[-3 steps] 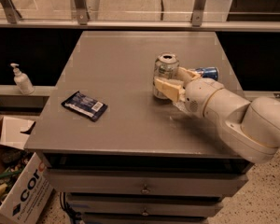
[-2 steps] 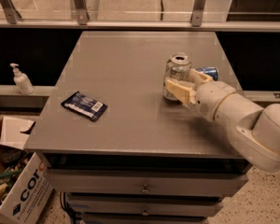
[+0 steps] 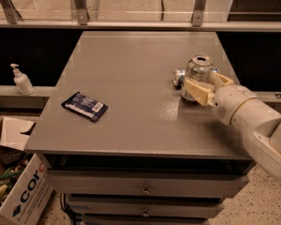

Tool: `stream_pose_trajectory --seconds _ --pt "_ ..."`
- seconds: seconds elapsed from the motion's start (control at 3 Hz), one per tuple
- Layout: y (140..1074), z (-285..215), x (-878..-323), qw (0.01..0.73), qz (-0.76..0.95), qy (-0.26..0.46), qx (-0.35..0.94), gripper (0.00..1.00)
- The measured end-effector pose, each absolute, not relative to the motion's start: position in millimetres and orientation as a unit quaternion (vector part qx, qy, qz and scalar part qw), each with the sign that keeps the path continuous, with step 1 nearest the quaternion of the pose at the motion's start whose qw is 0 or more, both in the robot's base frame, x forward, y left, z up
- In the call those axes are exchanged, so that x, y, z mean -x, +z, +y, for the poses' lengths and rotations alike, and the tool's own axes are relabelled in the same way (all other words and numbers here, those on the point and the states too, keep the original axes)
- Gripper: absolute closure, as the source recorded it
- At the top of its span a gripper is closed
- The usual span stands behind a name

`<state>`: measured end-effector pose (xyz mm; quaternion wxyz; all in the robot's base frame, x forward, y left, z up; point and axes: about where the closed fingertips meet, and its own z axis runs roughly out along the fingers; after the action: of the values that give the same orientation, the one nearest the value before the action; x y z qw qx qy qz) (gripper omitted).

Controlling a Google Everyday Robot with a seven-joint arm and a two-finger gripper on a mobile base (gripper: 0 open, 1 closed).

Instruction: Move 7up can near redbull can

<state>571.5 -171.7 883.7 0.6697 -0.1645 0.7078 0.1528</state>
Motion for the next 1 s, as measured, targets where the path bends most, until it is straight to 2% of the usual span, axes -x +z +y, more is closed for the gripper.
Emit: stream_pose_trajectory --seconds 1.0 --pt "885 -214 -583 0.683 0.711 0.106 0.131 1.00"
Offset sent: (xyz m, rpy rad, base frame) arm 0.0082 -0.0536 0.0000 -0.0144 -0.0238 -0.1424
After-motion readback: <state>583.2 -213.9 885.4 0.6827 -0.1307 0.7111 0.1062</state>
